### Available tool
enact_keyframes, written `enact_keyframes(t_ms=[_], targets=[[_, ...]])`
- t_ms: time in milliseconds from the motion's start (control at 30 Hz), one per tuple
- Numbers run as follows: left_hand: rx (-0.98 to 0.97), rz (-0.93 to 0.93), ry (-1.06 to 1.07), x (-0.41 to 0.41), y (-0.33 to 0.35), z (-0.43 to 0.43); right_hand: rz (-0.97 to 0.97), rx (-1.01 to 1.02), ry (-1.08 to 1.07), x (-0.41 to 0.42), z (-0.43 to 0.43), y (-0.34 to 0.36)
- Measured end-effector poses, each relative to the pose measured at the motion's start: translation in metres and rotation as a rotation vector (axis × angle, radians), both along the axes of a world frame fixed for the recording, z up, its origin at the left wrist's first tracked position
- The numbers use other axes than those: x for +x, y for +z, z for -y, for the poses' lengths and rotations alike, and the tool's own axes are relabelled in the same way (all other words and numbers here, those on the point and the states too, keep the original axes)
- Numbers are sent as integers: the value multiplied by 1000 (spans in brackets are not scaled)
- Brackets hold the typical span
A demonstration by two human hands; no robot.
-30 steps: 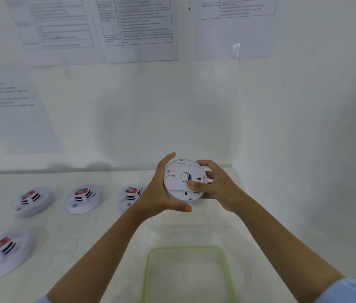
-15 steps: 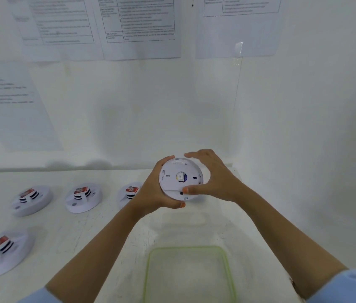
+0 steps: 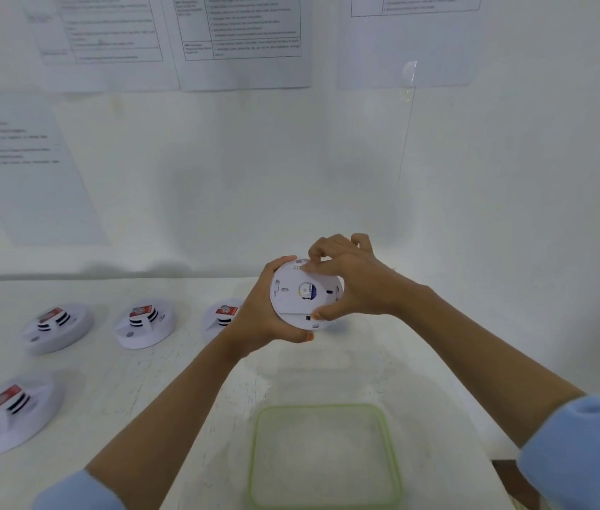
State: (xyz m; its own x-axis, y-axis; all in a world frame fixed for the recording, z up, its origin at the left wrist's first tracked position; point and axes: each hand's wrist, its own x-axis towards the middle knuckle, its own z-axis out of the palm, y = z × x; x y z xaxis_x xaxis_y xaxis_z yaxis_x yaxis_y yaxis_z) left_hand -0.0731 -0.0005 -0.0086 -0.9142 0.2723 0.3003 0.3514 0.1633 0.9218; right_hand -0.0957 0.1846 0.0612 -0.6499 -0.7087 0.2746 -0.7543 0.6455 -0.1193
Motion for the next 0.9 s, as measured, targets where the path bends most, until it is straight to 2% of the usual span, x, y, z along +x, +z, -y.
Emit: enact_keyframes(t_ms=[333, 567, 900], targets=[[34, 18, -17, -6, -5, 5, -27, 119, 41, -7, 11, 0], [13, 33, -24, -10, -6, 9, 52, 179, -14, -4, 23, 0], [24, 53, -49, -9, -5, 11, -51, 224, -3, -5, 27, 1]])
